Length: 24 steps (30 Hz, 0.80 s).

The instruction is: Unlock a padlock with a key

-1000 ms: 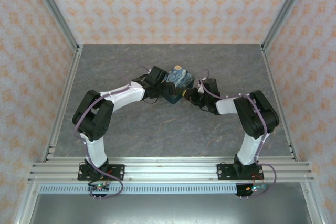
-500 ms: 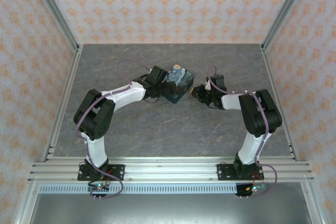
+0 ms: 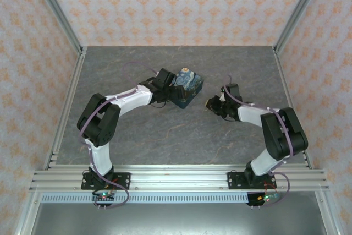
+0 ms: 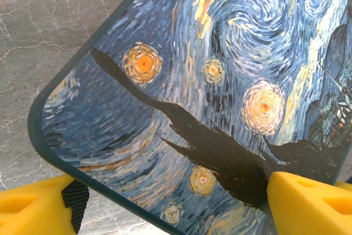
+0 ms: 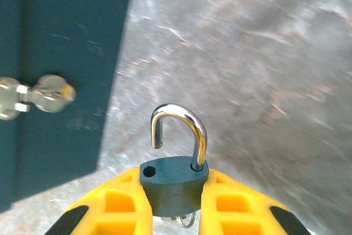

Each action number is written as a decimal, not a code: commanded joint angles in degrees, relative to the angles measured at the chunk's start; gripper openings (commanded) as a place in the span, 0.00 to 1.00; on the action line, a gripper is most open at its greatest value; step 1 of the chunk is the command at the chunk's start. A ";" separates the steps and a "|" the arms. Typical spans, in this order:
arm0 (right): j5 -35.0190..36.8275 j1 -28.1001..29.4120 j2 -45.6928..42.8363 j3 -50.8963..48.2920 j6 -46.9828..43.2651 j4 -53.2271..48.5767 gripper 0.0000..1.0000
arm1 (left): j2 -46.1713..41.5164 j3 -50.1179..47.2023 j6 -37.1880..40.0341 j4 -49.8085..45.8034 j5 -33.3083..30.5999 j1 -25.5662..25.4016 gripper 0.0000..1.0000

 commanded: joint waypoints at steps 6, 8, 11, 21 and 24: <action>9.94 0.07 -5.54 -3.18 2.03 -8.74 0.43 | -5.75 -3.07 1.93 -10.67 4.18 -0.05 0.89; 10.61 0.03 -7.56 -2.50 2.36 -10.36 0.55 | -8.41 -3.05 1.62 -10.62 4.75 0.45 0.90; 12.01 -0.43 -12.03 -1.06 2.75 -13.10 0.78 | -13.46 -3.03 1.44 -11.48 4.30 1.77 0.92; 30.43 -1.11 -22.15 9.96 -2.38 -25.71 0.99 | -31.15 -0.87 9.48 -22.31 -12.98 9.91 0.96; 39.33 -2.34 -22.21 12.29 -5.30 -25.17 0.99 | -36.00 -4.02 12.95 -20.42 -28.01 10.83 1.00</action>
